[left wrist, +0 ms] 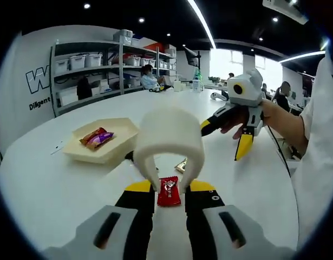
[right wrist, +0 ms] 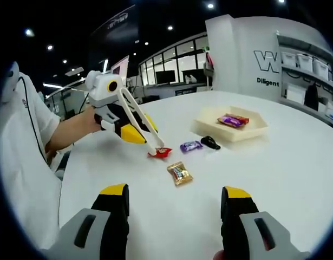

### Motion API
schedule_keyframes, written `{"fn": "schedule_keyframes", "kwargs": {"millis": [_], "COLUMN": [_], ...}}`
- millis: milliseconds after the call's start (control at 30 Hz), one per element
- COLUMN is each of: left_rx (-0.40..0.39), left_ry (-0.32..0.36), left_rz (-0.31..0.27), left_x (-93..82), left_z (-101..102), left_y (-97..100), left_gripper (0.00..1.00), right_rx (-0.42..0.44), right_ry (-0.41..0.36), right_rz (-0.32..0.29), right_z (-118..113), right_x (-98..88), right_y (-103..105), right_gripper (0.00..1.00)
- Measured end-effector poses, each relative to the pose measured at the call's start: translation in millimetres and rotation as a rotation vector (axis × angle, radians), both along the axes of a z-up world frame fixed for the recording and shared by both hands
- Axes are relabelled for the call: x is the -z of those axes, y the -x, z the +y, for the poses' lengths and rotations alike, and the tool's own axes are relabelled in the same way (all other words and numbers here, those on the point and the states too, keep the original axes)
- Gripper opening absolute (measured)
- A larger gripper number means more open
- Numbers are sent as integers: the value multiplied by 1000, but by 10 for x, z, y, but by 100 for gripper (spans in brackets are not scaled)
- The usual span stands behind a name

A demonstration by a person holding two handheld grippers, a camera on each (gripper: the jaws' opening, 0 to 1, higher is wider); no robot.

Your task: Place the target food into the container with the food tongs after gripping and lifting it, then release it inside without dropping or visibly crushing the food.

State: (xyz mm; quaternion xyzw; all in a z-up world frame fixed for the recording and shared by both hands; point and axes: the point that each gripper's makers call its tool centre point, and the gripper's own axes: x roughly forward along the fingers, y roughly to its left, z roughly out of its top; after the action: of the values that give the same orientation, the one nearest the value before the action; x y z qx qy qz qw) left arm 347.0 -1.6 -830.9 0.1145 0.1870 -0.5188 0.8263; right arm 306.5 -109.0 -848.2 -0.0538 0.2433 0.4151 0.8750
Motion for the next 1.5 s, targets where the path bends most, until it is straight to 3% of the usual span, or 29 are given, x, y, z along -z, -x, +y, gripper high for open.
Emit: {"fn": "schedule_keyframes", "kwargs": {"millis": [567,1500], "left_rx": [-8,47], "left_ry": [0,-11], "left_rz": [7,30], "left_x": [38,105], "left_z": [-11,-66], "left_y": [-58,-48], "left_gripper": [21,20], "right_rx": [-11,-10], "right_ry": [-7,-7], "right_rz": [3,12], "right_z": [33,20], "right_x": [3,45], "right_y": [-40,-45], "right_gripper": [67,67]}}
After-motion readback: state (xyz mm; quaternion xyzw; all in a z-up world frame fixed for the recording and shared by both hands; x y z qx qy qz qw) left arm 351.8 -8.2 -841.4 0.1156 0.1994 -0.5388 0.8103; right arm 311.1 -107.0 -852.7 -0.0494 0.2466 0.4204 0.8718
